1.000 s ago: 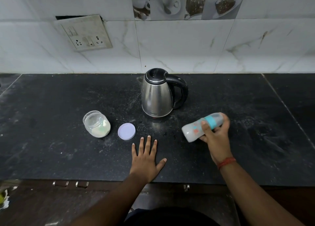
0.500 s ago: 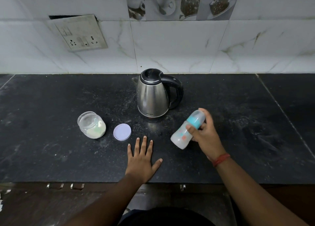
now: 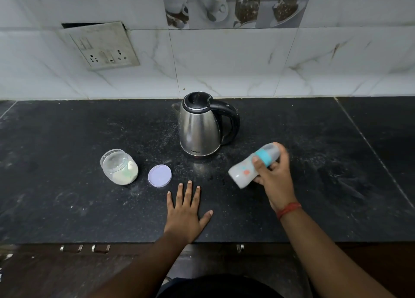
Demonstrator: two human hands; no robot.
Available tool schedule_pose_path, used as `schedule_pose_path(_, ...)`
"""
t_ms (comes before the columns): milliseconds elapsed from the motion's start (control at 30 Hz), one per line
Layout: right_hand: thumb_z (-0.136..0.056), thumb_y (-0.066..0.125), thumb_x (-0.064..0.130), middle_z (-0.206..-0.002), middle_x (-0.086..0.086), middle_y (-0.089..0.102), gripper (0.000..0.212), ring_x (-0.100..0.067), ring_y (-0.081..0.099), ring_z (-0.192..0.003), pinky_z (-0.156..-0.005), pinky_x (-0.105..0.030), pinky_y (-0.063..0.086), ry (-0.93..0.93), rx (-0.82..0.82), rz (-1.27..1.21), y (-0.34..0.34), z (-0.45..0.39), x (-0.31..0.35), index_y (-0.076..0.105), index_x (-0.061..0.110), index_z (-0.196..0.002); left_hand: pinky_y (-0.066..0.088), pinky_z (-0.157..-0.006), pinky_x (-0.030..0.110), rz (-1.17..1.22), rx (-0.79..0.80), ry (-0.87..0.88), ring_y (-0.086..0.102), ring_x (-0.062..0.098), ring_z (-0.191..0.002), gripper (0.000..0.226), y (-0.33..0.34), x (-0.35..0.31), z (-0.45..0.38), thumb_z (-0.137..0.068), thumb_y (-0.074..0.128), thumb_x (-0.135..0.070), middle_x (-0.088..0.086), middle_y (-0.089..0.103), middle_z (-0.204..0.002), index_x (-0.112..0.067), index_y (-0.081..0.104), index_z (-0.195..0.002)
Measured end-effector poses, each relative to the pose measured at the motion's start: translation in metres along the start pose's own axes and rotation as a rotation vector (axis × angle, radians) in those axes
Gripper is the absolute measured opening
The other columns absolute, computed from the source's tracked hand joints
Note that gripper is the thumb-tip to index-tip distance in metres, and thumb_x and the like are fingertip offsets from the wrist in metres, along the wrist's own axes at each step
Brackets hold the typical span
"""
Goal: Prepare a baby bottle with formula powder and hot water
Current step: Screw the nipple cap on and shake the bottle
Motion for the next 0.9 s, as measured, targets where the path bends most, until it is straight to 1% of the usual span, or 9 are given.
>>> schedule_pose_path(67,-0.092,0.071,0.022,-0.13,-0.009,0.06,0.064,-0.024,0.07,-0.11,-0.082,-0.048,0.062,0.014,-0.045,-0.072,-0.005,0.0,0.0,0.035,0.034,-0.144,0.005,-0.12,0.065,-0.004,-0.002,0.0,0.015,0.036,-0.157,0.089,0.0,-0.001,0.0,-0.095,0.012,-0.079,0.011,0.021,-0.169,-0.019,0.029,-0.16)
schedule_pose_path(167,-0.09,0.074,0.022,-0.127,-0.007,0.06,0.064,-0.025,0.069,-0.11,-0.081,-0.049,0.062,0.028,0.075,0.053,0.009,0.002,-0.004,0.039,0.039,-0.141,0.005,-0.119,0.065,0.003,-0.005,-0.002,0.017,0.036,-0.156,0.09,0.0,0.002,0.0,-0.095,0.012,-0.078,0.011,0.022,-0.169,-0.019,0.03,-0.16)
schedule_pose_path(267,-0.094,0.07,0.023,-0.13,-0.005,0.057,0.06,-0.025,0.067,-0.112,-0.083,-0.049,0.062,0.032,-0.062,-0.044,-0.009,0.003,-0.006,0.035,0.035,-0.142,0.005,-0.12,0.064,-0.001,-0.008,-0.003,0.016,0.036,-0.156,0.089,0.0,0.0,-0.001,-0.095,0.013,-0.078,0.01,0.021,-0.169,-0.019,0.03,-0.16)
schedule_pose_path(367,-0.093,0.071,0.021,-0.127,-0.001,0.058,0.063,-0.024,0.067,-0.11,-0.082,-0.048,0.062,0.067,0.073,0.103,0.003,0.005,-0.013,0.036,0.039,-0.142,0.005,-0.119,0.064,0.003,-0.006,-0.002,0.018,0.036,-0.156,0.088,-0.001,-0.001,-0.001,-0.095,0.017,-0.078,0.011,0.023,-0.169,-0.019,0.031,-0.16)
schedule_pose_path(467,-0.094,0.07,0.025,-0.123,0.001,0.058,0.059,-0.023,0.068,-0.11,-0.083,-0.048,0.062,0.045,-0.07,0.029,-0.016,0.003,-0.013,0.035,0.037,-0.14,0.004,-0.119,0.064,-0.011,-0.013,-0.005,0.017,0.037,-0.156,0.088,-0.001,-0.001,-0.001,-0.095,0.017,-0.078,0.011,0.023,-0.169,-0.019,0.031,-0.16)
schedule_pose_path(567,-0.092,0.073,0.025,-0.126,-0.001,0.058,0.064,-0.024,0.068,-0.109,-0.083,-0.05,0.062,0.087,0.06,0.132,-0.002,0.003,-0.016,0.035,0.041,-0.141,0.004,-0.12,0.064,-0.004,0.0,-0.003,0.016,0.036,-0.156,0.089,0.0,0.0,0.0,-0.095,0.013,-0.078,0.011,0.022,-0.169,-0.019,0.03,-0.16)
schedule_pose_path(667,-0.093,0.071,0.025,-0.124,0.001,0.058,0.063,-0.022,0.067,-0.109,-0.083,-0.048,0.062,0.043,-0.024,0.085,-0.011,0.003,-0.011,0.033,0.041,-0.141,0.005,-0.12,0.064,-0.012,-0.004,-0.004,0.016,0.036,-0.157,0.09,0.001,-0.001,-0.001,-0.095,0.012,-0.078,0.011,0.021,-0.169,-0.019,0.031,-0.16)
schedule_pose_path(767,-0.091,0.074,0.023,-0.125,0.0,0.059,0.067,-0.022,0.068,-0.108,-0.081,-0.046,0.063,0.057,0.141,0.18,0.012,0.008,-0.012,0.035,0.043,-0.142,0.005,-0.119,0.064,-0.001,-0.003,-0.001,0.018,0.036,-0.156,0.089,0.0,0.0,0.0,-0.095,0.015,-0.078,0.011,0.023,-0.169,-0.019,0.032,-0.159)
schedule_pose_path(900,-0.094,0.069,0.024,-0.124,0.0,0.059,0.06,-0.022,0.068,-0.109,-0.082,-0.048,0.062,0.038,-0.075,-0.021,-0.008,0.005,-0.009,0.034,0.036,-0.141,0.003,-0.119,0.064,-0.008,-0.012,0.001,0.015,0.036,-0.157,0.091,-0.001,-0.001,-0.001,-0.095,0.008,-0.078,0.01,0.021,-0.169,-0.019,0.029,-0.16)
Point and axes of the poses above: each hand's wrist, its own z-axis away from the middle knuckle, its own y-axis out of the palm, x = y × z, the point moved 10 cm from there along -z, towards the middle knuckle
